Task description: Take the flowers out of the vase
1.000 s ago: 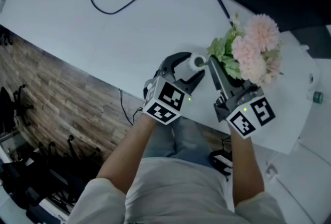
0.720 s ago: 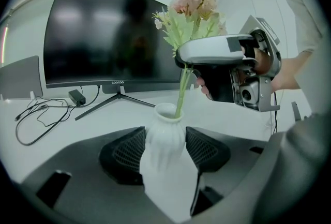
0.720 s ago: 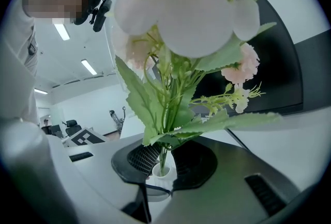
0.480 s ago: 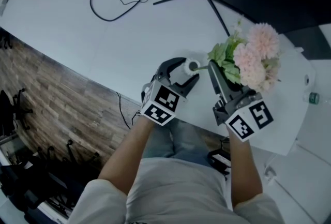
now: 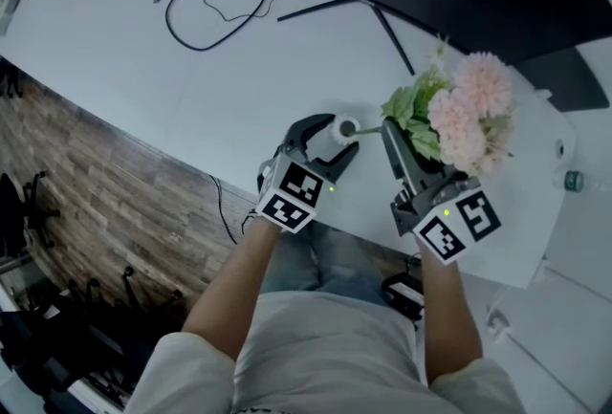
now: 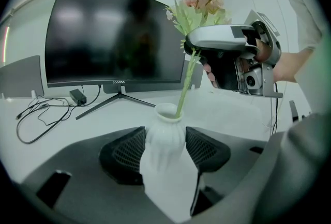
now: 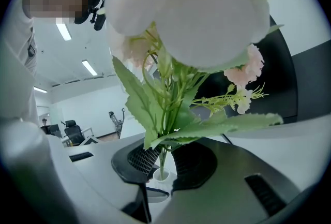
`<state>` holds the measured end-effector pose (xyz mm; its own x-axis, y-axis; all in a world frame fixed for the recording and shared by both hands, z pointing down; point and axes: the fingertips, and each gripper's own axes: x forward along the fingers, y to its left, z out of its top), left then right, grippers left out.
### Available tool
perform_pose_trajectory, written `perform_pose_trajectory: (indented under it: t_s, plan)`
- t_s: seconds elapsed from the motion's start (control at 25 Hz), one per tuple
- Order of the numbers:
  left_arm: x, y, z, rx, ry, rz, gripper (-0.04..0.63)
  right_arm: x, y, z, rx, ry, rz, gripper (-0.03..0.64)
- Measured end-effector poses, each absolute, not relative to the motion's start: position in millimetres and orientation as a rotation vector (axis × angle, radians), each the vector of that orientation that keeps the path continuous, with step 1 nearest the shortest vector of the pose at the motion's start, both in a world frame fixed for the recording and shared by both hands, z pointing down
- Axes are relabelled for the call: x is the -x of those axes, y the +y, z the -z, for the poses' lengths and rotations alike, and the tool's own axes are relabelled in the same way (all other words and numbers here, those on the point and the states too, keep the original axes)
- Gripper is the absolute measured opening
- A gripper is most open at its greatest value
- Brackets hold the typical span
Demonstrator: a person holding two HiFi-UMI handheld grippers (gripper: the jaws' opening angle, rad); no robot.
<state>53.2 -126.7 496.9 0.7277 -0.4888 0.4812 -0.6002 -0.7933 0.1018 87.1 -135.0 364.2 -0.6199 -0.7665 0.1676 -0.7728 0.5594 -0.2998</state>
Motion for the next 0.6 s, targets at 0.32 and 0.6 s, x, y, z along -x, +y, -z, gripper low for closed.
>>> perform_pose_trajectory:
  t_s: [0.32,0.6]
  plan:
    - [-52,-126,-498,-2.674,-0.871,-0.649,0.249,-91,-132,-354,-1.362,-2.77,-0.533,0.083]
    - [-51,-129,-499,-2.677,-0.877,-0.637,0.249,-94,-135,-342,-1.37,-2.776,-0.51,0.083]
